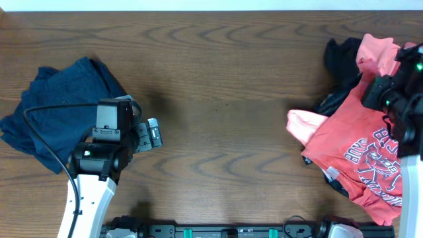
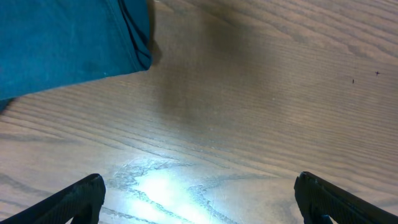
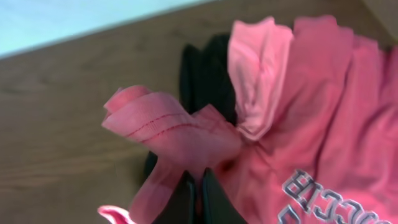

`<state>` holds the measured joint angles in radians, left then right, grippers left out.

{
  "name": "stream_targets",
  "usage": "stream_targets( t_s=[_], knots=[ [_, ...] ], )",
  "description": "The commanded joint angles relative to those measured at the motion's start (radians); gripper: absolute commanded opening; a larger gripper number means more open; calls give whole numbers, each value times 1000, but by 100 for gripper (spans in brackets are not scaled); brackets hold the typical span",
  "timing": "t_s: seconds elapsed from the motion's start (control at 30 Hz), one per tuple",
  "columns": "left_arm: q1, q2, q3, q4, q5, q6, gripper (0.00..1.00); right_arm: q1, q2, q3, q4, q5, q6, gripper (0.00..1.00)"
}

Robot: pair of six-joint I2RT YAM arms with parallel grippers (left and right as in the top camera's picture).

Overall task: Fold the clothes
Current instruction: 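Reach the right gripper into the clothes pile and grasp the orange shirt, then lift the orange shirt with the right gripper and drag it to table center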

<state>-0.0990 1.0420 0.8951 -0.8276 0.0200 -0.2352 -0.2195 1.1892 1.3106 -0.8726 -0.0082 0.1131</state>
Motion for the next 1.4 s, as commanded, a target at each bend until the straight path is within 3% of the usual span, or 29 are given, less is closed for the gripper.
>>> stream_targets(
  t_s=[0.0,0.17,0.27,0.33,0.43,0.6,0.63,0.7,0.73,0.93,1.03,1.2,1.23,1.3,1.33,1.37],
  knots=[
    [5,2,22,-2,-2,5,98,13,23,10,-4,65,-17,3],
    [5,2,22,-2,-2,5,98,13,39,10,8,64,-17,2],
    [5,2,22,-2,-2,5,98,13,39,11,20,65,-18,14],
    [5,2,22,-2,-2,5,98,13,39,11,23,65,-18,15],
    [5,2,22,-2,-2,5,98,13,39,11,23,65,-18,4],
    [5,2,22,-2,-2,5,98,13,39,11,18,65,-18,2],
    [5,2,22,-2,-2,5,98,13,39,10,11,65,-18,9],
    [5,2,22,-2,-2,5,98,13,41,10,-15,69,-18,38],
    [5,2,22,-2,-2,5,98,13,44,8,-31,77,-17,41],
    [5,2,22,-2,-2,5,98,13,113,-61,-75,36,-6,50],
    [5,2,22,-2,-2,5,98,13,173,-128,-72,-1,-5,50],
    [5,2,22,-2,-2,5,98,13,288,-218,-27,0,30,49],
    [5,2,22,-2,-2,5,98,13,310,-227,-16,0,32,45],
    [5,2,22,-2,-2,5,98,13,348,-232,-5,0,50,29],
    [5,2,22,-2,-2,5,98,13,358,-232,2,-1,58,10],
    [5,2,22,-2,-2,5,98,13,360,-232,6,0,68,1]
  ],
)
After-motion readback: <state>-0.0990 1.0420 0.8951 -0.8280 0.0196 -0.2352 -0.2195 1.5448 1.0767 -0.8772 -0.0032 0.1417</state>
